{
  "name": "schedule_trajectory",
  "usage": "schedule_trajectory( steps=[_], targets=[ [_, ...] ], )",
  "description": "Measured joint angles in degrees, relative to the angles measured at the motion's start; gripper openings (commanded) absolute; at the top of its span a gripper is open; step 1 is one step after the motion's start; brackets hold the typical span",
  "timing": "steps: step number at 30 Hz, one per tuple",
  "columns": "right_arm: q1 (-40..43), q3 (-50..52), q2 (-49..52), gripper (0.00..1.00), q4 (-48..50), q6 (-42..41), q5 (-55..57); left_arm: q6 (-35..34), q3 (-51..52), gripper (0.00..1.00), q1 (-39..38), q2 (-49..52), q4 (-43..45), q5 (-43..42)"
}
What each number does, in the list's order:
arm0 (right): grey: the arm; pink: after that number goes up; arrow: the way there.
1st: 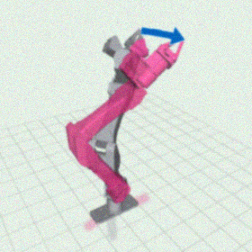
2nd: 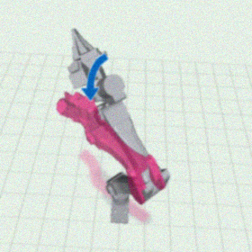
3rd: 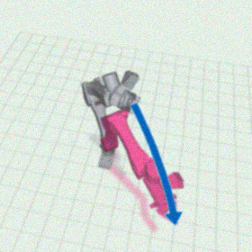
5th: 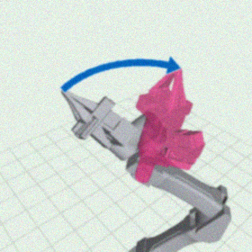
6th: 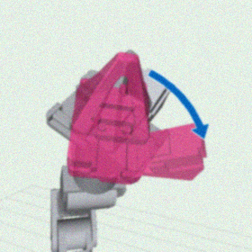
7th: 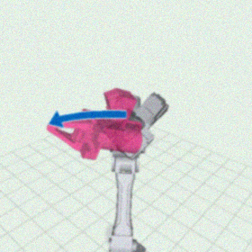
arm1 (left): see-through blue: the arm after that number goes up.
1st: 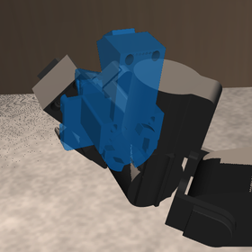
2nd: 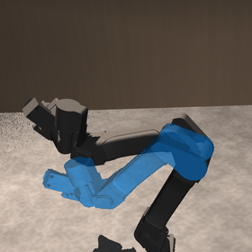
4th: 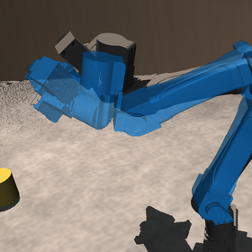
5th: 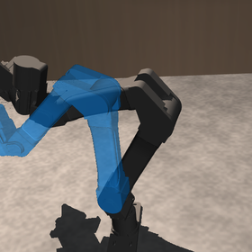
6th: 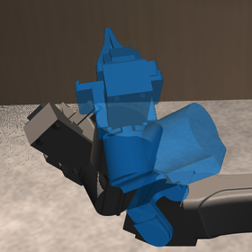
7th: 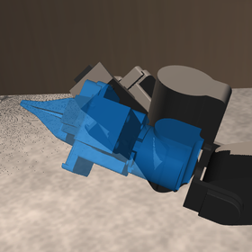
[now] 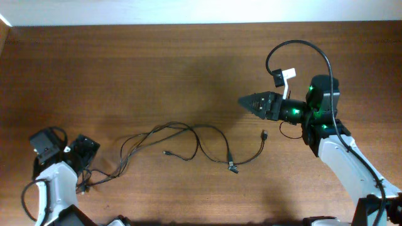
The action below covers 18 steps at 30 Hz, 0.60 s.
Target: Untangle cables
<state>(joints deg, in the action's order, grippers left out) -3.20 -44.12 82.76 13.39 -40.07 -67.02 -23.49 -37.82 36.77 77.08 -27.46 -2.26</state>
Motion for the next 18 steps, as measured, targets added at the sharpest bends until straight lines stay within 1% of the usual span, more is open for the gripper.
schedule_trajectory(
  steps=[3,9,18],
  targets=[
    [0.0,0.0,0.0,0.99,0.0,0.04,0.0,-0.11,0.39,0.99,-2.6,0.96,1.25,0.02],
    [0.0,0.0,0.0,0.99,-0.59,0.0,0.0,-0.13,0.46,0.99,-3.04,6.64,2.99,0.68],
    [0.0,0.0,0.0,0.99,-1.01,0.0,0.0,-0.13,0.46,0.99,-3.08,6.82,3.52,0.79]
  ],
)
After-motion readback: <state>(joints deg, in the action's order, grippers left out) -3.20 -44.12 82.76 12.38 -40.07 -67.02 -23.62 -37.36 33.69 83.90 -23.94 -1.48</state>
